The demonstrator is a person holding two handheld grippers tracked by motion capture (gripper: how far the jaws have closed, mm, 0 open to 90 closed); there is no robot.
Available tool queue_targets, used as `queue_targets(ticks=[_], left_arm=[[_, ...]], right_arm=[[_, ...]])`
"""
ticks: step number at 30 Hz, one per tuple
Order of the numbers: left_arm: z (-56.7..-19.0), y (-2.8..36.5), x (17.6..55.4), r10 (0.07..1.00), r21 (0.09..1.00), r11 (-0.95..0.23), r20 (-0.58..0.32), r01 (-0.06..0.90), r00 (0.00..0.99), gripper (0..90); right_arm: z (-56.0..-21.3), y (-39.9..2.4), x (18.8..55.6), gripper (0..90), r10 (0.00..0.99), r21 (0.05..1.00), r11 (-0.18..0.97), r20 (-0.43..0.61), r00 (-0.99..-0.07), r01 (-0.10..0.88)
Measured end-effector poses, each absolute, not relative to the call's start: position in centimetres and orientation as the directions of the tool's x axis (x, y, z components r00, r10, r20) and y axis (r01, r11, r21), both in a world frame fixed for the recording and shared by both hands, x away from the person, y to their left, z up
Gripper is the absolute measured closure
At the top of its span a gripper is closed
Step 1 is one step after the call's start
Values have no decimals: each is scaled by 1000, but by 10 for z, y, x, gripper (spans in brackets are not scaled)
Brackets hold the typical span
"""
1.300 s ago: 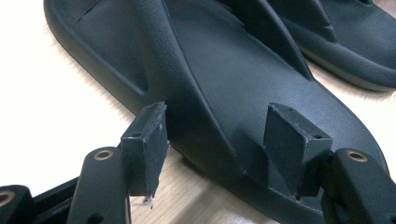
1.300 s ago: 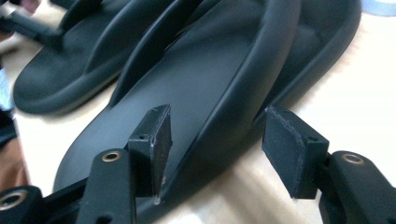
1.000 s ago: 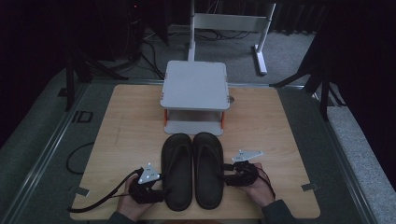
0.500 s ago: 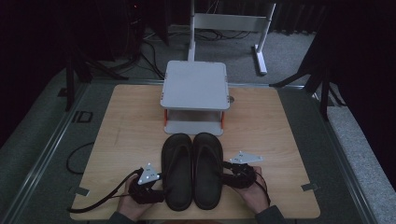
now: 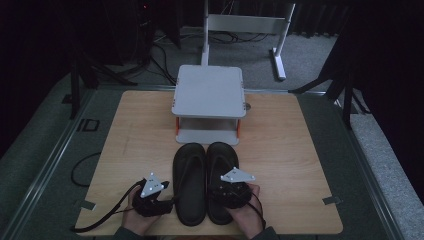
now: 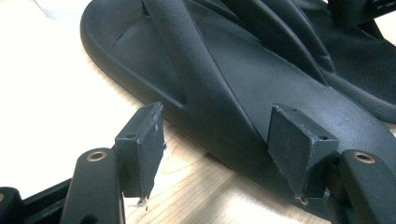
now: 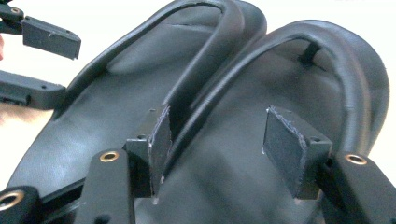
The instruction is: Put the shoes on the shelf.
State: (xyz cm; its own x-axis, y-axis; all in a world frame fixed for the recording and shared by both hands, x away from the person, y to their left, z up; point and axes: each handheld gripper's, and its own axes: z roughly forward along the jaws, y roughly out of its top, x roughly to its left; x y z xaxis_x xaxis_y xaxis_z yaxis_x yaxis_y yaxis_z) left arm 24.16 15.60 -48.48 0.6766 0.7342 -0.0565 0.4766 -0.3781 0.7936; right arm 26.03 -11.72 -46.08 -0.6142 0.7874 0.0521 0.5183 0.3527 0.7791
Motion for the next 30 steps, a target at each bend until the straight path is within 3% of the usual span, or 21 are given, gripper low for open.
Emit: queue_targets(ticks=[4, 21, 30], left_arm=[[-485, 156, 241, 736, 796, -378, -51, 472, 675, 358], [-486, 154, 241, 739, 794, -383, -44, 472, 672, 358], [-486, 154, 241, 738, 794, -384, -43, 472, 673, 358]], right_arm=[[-466, -106, 260, 360, 813, 779, 333, 48, -581, 531], [-478, -93, 256, 371, 876, 792, 277, 24, -481, 544], [-475, -89, 253, 352, 867, 814, 252, 50, -496, 523]])
